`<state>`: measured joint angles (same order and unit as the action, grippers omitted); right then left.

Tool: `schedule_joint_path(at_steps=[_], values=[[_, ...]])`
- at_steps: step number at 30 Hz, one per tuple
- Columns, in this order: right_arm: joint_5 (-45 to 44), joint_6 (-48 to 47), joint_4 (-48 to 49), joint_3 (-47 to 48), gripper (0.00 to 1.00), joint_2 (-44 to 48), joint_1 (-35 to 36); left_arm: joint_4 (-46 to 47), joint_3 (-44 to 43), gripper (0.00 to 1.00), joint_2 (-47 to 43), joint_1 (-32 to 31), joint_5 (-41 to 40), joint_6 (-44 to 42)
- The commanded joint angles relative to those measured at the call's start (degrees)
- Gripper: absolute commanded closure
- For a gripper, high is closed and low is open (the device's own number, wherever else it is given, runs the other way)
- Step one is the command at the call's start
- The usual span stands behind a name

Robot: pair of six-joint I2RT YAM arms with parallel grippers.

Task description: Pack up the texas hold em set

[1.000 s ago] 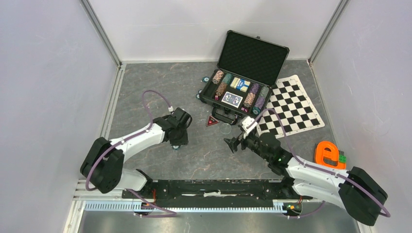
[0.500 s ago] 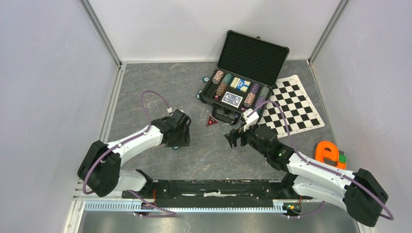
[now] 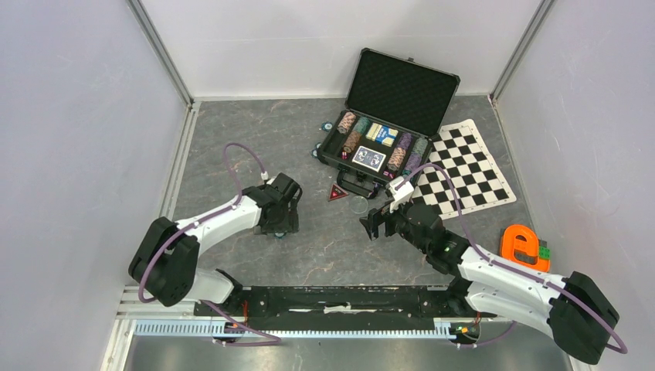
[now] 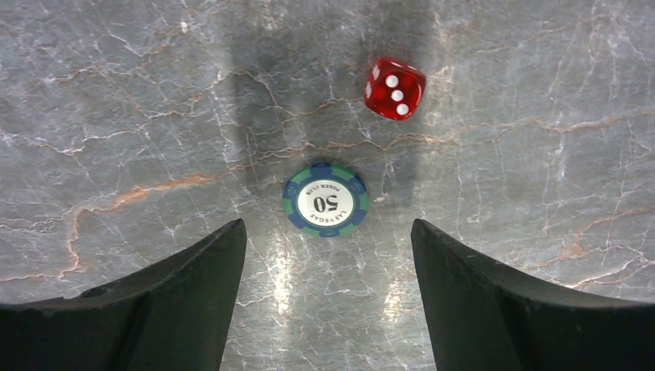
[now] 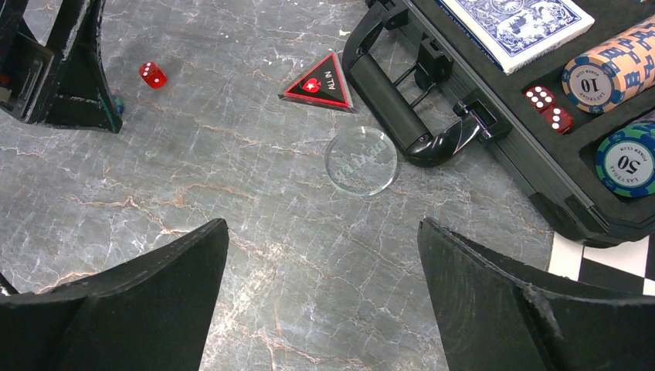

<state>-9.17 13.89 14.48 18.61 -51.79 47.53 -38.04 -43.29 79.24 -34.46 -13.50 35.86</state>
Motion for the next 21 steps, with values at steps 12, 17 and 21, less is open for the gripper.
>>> schedule_joint_path(at_steps=[12,17,21], values=[[-0.73,-0.75,1.05,0.5,0.02,0.08,0.16,0.55,-0.37,0.0,-3.04,1.23,-1.85,1.57],[-0.46,-1.24,1.45,0.33,0.02,0.05,0.15,-0.89,-1.62,0.07,0.33,1.23,-1.45,2.02],[-0.05,-1.7,1.43,0.22,0.02,0.05,0.11,-0.88,-1.8,0.13,0.8,1.32,-1.76,2.77]])
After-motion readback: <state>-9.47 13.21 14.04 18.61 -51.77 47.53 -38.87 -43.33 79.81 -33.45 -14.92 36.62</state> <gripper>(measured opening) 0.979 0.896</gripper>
